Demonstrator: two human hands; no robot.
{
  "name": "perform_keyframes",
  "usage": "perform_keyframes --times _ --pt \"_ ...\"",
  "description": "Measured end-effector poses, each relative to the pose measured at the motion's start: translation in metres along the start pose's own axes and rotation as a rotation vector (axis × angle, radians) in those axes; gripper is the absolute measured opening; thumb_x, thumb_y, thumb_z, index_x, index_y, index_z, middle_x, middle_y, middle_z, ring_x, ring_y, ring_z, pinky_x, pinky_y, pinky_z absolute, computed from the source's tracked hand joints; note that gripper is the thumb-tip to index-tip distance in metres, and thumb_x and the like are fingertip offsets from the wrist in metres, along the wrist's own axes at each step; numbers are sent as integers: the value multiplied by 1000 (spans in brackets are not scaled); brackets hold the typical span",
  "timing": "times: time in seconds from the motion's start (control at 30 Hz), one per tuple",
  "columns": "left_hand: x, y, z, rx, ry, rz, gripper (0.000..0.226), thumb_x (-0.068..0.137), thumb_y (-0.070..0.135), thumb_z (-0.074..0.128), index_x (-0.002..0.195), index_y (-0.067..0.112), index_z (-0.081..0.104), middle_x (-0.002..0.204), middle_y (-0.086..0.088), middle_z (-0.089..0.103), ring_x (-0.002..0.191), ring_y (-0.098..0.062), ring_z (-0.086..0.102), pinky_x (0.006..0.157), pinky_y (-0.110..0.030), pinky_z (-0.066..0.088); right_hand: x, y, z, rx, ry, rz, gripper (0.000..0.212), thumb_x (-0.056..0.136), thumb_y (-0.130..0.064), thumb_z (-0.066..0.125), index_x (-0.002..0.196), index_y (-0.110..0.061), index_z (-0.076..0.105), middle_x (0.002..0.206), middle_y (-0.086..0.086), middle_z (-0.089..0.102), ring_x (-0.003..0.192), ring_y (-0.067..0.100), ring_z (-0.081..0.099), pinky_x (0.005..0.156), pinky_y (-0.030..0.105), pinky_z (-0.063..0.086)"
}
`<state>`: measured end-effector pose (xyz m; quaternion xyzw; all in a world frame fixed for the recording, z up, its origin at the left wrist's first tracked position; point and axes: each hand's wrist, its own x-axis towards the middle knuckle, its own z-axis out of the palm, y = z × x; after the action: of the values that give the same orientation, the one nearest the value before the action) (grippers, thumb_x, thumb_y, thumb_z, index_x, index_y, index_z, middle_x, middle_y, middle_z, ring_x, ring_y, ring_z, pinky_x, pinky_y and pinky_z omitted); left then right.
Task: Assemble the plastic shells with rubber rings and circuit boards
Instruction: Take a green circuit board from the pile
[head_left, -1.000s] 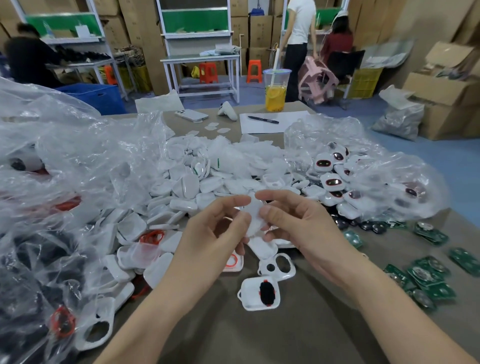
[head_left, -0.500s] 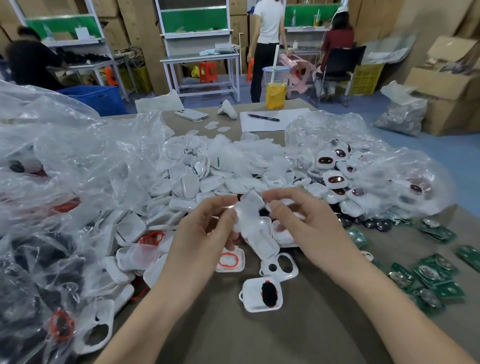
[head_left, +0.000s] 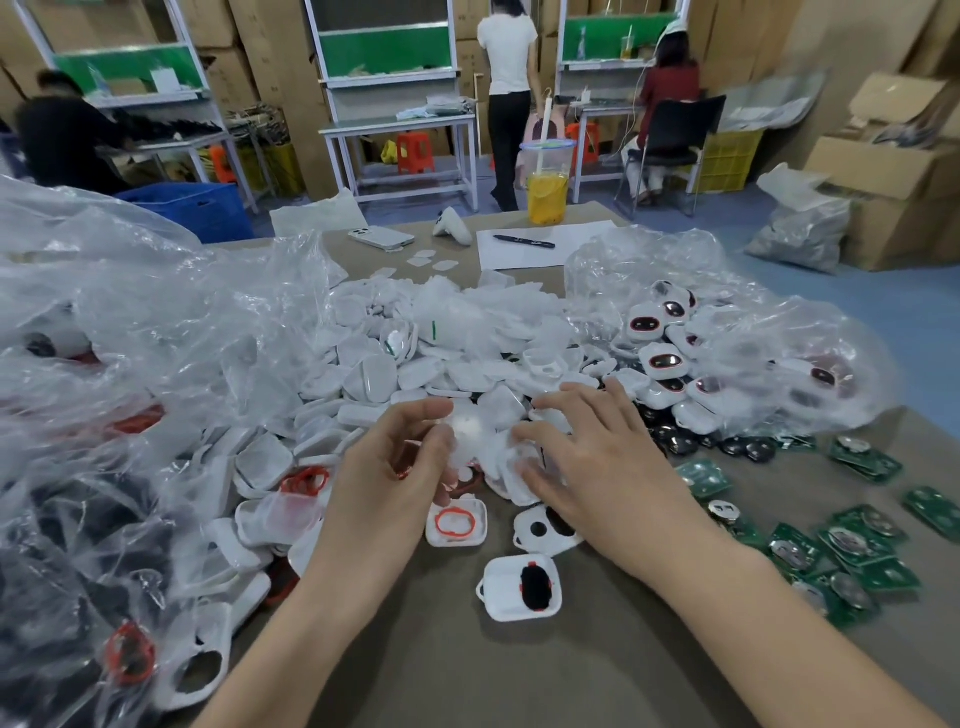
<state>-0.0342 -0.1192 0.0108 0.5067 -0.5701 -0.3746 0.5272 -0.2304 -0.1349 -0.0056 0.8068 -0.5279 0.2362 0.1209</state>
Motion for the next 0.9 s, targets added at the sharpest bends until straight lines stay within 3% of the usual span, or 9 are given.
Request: perform_keyframes --times 0.13,0.3,0.33,0.4,0.47,0.5,0.6,0.7,0.9 --pt "2 0 0 -12 7 -5 19 98 15 60 104 32 69 72 8 67 58 -7 62 56 -10 45 10 -2 10 -34 105 22 24 92 -24 56 99 -13 76 113 12 70 116 37 62 109 63 38" --pt "2 2 -4 -63 -12 -8 17 98 13 60 107 25 69 72 3 67 57 -11 62 59 -14 50 14 -1 8 16 132 83 26 93 -22 57 112 -14 73 117 10 67 118 34 58 114 59 32" --pt "2 3 -4 -77 -18 -7 17 98 12 60 107 24 69 72 2 67 57 -12 62 59 -15 50 15 -1 6 66 176 78 27 95 -23 55 112 -14 73 115 7 67 115 29 58 113 55 35" --pt "2 4 -4 -99 -31 -7 18 98 12 61 106 24 70 74 1 68 58 -13 62 59 -15 51 16 -2 0 320 219 102 25 98 -26 54 113 -17 72 113 -3 67 110 14 54 106 34 39" --pt "2 5 -3 -98 -46 6 19 98 12 61 104 27 70 75 -2 69 58 -13 62 59 -16 51 15 -4 -7 654 126 209 30 99 -43 50 116 -28 70 112 -19 66 111 -2 54 95 12 38" --pt "1 5 -2 -92 -55 15 20 97 13 62 103 30 71 75 -2 69 59 -13 63 59 -16 51 14 -4 -10 791 58 258 31 98 -52 50 116 -35 69 110 -23 67 111 -5 57 90 7 39" --pt "-1 5 0 -61 -92 34 24 96 18 64 100 41 71 81 3 71 64 -11 66 60 -16 51 14 -5 -13 1032 -64 338 29 86 -58 64 108 -42 72 98 -21 72 93 -3 65 79 9 46" --pt "-3 4 1 -20 -113 51 22 95 24 65 103 44 69 86 9 72 68 -8 68 63 -16 51 16 -7 -15 1117 -89 368 11 85 -40 76 95 -39 77 82 -10 72 68 -4 58 67 11 45" --pt "-5 6 2 4 -89 75 22 94 26 67 99 47 69 86 14 72 67 -8 68 64 -14 51 16 -3 -22 1272 -160 446 5 84 -29 79 88 -32 79 70 -13 69 56 -1 54 58 10 43"
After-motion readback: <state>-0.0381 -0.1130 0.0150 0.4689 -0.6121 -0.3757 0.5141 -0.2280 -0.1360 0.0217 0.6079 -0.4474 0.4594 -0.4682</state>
